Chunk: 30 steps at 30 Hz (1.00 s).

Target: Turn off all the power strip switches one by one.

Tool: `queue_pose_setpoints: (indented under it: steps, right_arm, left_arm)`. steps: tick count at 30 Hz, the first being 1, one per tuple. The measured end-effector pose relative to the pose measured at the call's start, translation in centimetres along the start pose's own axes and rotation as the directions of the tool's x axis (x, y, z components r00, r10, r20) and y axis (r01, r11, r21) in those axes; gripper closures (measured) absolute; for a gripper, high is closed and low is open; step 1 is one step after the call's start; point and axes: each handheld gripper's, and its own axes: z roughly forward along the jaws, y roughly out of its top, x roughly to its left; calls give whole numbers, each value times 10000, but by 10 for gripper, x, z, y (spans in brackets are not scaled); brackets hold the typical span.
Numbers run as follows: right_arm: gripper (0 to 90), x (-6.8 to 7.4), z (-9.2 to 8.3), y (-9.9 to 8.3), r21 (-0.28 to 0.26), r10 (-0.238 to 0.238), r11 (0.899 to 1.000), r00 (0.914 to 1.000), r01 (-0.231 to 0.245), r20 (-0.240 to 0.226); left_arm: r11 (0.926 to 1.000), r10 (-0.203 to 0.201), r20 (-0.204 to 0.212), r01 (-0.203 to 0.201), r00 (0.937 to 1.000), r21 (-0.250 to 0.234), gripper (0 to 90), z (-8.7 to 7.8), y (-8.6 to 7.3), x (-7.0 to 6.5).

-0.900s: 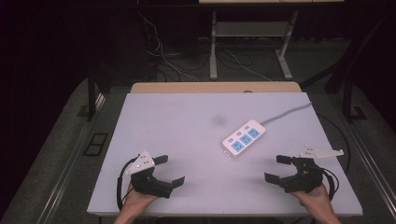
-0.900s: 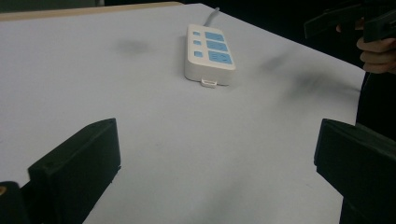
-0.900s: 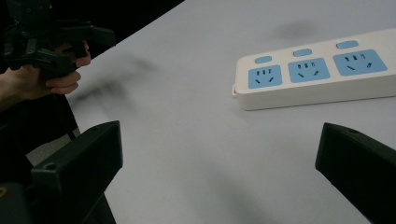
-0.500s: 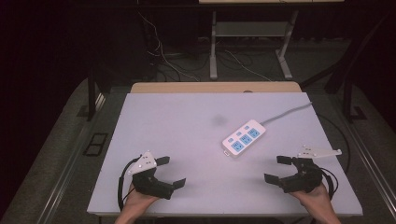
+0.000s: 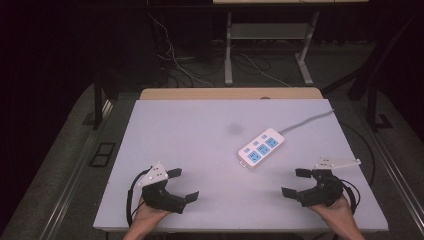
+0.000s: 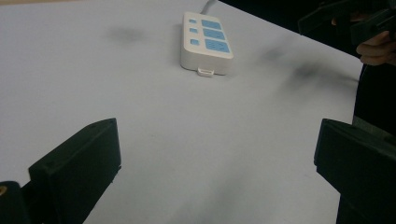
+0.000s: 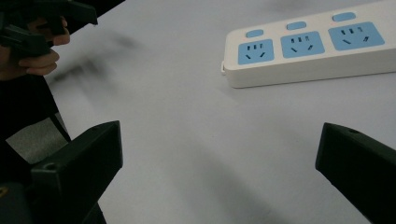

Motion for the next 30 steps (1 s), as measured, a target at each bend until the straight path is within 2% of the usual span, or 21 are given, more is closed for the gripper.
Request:
queue_pose_setpoints:
  steps: [11,21,30]
  right_arm:
    - [5,5,9,6,418,-169,9990,9998,165,79]
    - [6,8,12,28,627,-584,9963,9982,589,-101]
    - [6,5,14,40,819,-698,9941,9974,710,-168]
  left_arm:
    - [10000,-44,48,44,10000,79,0,0,-1,0]
    - [9998,-98,36,98,9999,160,0,1,-2,1]
    - [9997,-69,61,67,10000,221,0,2,-2,1]
